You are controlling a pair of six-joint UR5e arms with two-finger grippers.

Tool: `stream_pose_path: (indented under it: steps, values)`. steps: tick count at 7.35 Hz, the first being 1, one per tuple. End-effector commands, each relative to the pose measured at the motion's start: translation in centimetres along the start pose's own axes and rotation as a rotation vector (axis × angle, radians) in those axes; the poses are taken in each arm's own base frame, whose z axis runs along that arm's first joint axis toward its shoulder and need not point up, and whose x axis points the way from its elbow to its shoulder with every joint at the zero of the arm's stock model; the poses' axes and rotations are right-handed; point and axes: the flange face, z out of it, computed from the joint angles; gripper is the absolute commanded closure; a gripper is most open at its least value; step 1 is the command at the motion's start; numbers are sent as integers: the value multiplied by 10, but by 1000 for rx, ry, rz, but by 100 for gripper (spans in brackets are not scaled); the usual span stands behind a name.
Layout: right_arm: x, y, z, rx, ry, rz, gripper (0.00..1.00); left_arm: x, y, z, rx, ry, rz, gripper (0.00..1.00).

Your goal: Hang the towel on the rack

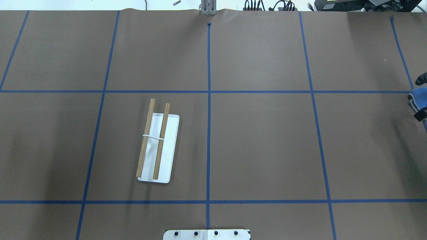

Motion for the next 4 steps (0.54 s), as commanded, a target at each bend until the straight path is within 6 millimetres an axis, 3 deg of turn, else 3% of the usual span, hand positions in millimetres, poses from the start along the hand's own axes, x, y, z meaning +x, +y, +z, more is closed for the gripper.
stream_pose_path:
  steps: [1,2,3,4]
  values:
    - [0,3,9,-17,31,-31,10,0,0,0,0,0,0,2]
    - [-2,1,13,-25,41,-36,18,0,0,2,-3,1,1,2]
    - [-6,-1,15,-28,41,-45,19,2,0,3,-6,4,4,2]
    - [-6,-1,15,-29,41,-46,25,2,0,3,-6,4,4,2]
